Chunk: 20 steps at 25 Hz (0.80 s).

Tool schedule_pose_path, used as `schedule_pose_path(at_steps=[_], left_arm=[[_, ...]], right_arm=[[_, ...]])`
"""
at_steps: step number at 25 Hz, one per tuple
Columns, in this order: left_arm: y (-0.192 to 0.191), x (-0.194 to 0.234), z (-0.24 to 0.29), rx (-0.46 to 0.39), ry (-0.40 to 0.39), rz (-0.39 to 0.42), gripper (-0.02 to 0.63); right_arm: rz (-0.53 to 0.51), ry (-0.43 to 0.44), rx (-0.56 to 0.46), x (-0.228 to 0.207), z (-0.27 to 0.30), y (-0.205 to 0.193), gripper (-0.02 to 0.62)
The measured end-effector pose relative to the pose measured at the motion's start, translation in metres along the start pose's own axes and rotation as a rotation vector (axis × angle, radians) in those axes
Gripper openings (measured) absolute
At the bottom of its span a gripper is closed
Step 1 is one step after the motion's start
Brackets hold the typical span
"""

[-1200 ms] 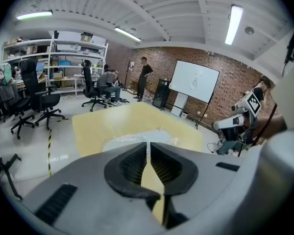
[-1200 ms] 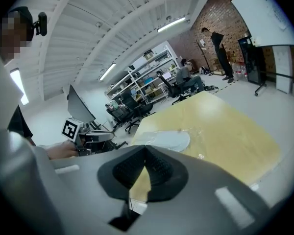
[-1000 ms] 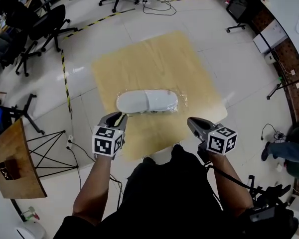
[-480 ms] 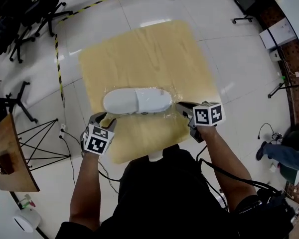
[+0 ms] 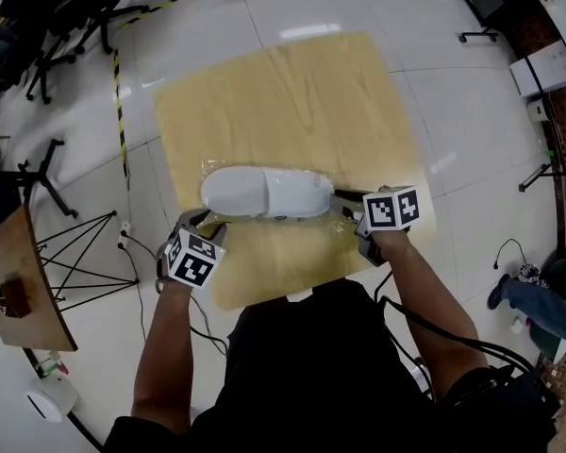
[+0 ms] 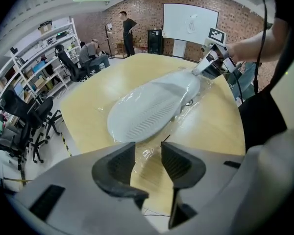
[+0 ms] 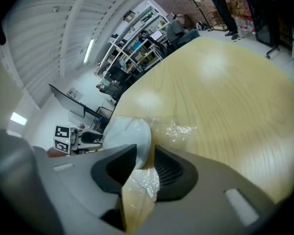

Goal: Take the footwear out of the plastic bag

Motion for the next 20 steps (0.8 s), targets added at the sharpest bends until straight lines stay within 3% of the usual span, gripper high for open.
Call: schedule_pose_path(at_steps=[6, 14, 20], left_arm=[[-0.002, 0.008, 0.001, -0.013, 0.002, -0.032, 0.149], [-0.004, 0.016, 0.005, -0.016, 0.02, -0.039, 0.118], [-0.009, 0.03, -0.001, -0.005, 0.111, -0.044, 0.075]], right_arm=[[0.024, -0.006, -0.011, 0.002, 0.004, -0.002, 0.058], [0.074, -0.013, -0.045, -0.017, -0.023, -0.006, 0.051], [0.074, -0.054, -0.085, -0.032, -0.053, -0.012, 0.049]])
Point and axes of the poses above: the fingertips, and each gripper's own axes: z forward along the fingers, x to its left, y out of its top, the point moved 9 cm from there along -z, backward along the fingers, and after that the axes turned 8 degrees about -x, right-handed, at the moved point
